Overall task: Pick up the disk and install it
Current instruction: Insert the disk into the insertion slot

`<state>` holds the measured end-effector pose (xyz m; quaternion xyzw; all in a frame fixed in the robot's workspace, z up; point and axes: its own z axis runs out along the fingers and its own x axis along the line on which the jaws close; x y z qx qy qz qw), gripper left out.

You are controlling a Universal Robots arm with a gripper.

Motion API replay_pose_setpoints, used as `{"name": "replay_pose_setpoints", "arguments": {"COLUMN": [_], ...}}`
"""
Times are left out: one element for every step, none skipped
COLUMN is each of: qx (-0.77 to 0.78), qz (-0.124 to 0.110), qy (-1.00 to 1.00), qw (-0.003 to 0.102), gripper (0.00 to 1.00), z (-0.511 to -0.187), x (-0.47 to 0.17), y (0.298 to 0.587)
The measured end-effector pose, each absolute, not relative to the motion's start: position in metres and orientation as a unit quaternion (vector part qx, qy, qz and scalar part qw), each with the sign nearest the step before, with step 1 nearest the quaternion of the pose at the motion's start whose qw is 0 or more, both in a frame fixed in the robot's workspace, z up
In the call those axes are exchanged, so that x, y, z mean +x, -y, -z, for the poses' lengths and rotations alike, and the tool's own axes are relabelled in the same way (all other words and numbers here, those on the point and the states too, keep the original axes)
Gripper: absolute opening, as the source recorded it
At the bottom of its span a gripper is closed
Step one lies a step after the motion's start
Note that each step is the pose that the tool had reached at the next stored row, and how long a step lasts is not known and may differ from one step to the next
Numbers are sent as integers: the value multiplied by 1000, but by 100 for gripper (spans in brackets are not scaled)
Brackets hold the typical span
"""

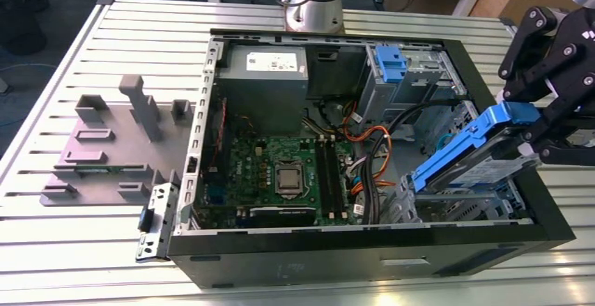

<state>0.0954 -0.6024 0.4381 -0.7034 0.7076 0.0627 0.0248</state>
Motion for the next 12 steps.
{"name": "replay_pose_setpoints", "arguments": {"qx": [-701, -699, -699, -699, -699, -699, -699, -698, -698, -697, -695, -694], "qz": [-63, -63, -63, -62, -63, -63, -63, -63, -63, -63, -63, -63], "qy": [-710, -712, -712, -712, -712, -712, -712, -712, -713, -714, -716, -717], "qw": [25, 25, 25, 25, 25, 25, 25, 25, 25, 25, 25, 25], "gripper": [37, 37, 37, 37, 37, 37, 37, 37, 37, 37, 37, 37], "z": [-438, -438, -438, -438, -437, -437, -437, -436, -436, -436, -435, -435], "x": [95, 96, 96, 97, 97, 98, 99, 99, 99, 99, 99, 99], "y": [602, 601, 600, 599, 599, 598, 598, 598, 598, 598, 597, 597]}}
